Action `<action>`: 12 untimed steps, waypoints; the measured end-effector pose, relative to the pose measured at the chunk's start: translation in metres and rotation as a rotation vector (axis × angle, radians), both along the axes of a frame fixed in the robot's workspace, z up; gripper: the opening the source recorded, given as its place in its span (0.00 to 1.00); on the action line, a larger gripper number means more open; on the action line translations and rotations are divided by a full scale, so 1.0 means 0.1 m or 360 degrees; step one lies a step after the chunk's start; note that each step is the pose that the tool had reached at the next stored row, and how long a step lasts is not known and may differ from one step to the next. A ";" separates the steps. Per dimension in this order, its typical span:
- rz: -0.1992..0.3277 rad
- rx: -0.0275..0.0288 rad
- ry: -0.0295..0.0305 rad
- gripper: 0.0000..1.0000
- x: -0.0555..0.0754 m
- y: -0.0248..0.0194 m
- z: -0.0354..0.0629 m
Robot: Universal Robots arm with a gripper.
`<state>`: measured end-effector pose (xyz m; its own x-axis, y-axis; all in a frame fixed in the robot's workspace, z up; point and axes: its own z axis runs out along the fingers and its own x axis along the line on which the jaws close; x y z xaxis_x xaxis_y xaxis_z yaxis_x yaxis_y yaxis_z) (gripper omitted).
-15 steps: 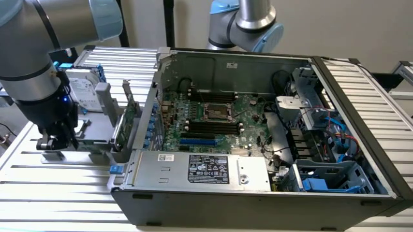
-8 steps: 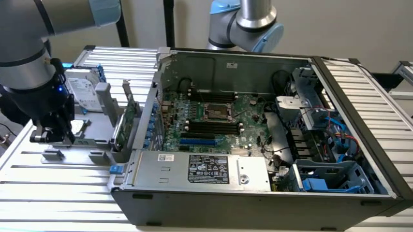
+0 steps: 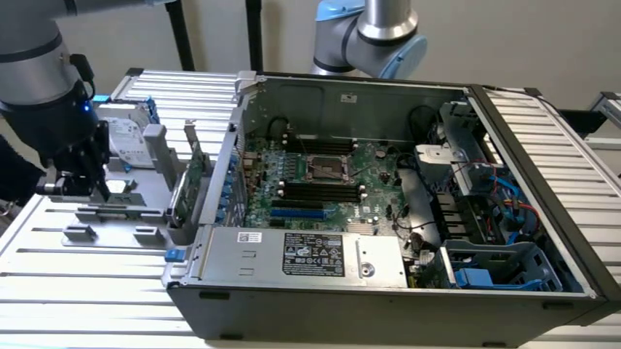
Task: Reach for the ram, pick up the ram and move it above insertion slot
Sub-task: 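Pick up the ram and move it above insertion slot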
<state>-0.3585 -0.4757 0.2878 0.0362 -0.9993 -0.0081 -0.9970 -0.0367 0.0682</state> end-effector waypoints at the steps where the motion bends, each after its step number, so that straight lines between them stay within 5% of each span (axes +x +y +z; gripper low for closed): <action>1: 0.0001 0.00000 0.00014 0.13 0.02 0.000 0.045; 12: 0.0013 0.00004 0.00164 0.13 0.29 0.000 0.546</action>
<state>-0.3292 -0.4757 0.3425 0.0443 -0.9990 -0.0088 -0.9959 -0.0448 0.0784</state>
